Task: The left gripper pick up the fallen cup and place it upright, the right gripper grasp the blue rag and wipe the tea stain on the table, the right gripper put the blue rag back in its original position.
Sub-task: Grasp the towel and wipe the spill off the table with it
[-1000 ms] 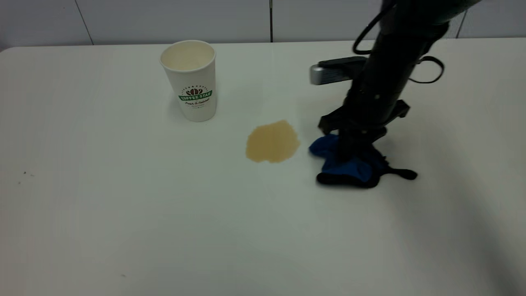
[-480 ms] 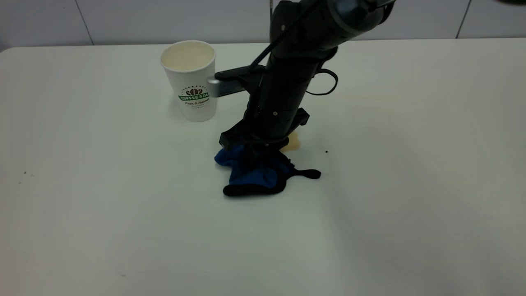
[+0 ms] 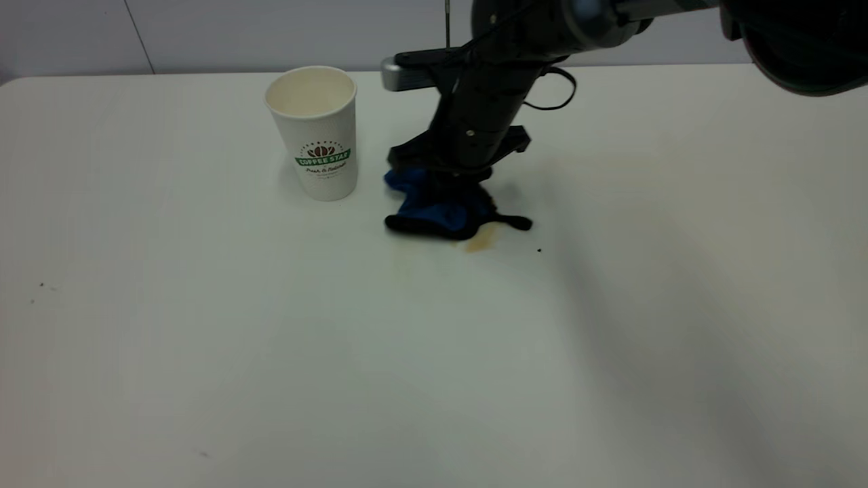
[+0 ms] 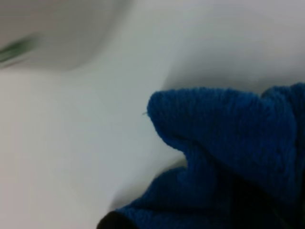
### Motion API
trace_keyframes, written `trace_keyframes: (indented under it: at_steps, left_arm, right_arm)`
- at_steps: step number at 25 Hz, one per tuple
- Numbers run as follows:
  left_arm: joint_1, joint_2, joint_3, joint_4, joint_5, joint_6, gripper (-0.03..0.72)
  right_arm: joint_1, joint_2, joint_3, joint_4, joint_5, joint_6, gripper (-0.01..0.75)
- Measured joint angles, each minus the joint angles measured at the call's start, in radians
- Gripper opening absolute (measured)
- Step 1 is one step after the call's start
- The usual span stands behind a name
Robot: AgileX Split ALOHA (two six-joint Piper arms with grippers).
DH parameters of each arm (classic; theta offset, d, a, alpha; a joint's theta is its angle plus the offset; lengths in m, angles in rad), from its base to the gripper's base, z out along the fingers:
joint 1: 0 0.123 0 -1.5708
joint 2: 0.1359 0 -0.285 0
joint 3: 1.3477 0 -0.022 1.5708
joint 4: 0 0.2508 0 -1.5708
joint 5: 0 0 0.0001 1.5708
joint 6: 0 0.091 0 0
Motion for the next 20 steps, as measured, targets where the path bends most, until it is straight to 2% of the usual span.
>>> trace_keyframes:
  at_steps: [5, 9, 13, 20]
  left_arm:
    - [0.000, 0.000, 0.000, 0.000, 0.000, 0.000, 0.348]
    - [0.000, 0.000, 0.000, 0.000, 0.000, 0.000, 0.348]
    - [0.000, 0.000, 0.000, 0.000, 0.000, 0.000, 0.348]
    - [0.000, 0.000, 0.000, 0.000, 0.000, 0.000, 0.348]
  right_arm:
    - [-0.106, -0.001, -0.009, -0.027, 0.081, 0.041, 0.104]
    - [-0.118, -0.005, -0.016, -0.047, 0.164, 0.036, 0.104]
    - [-0.070, -0.009, -0.016, -0.089, 0.247, 0.028, 0.104]
    - [0.101, -0.011, -0.016, -0.113, 0.309, 0.046, 0.104]
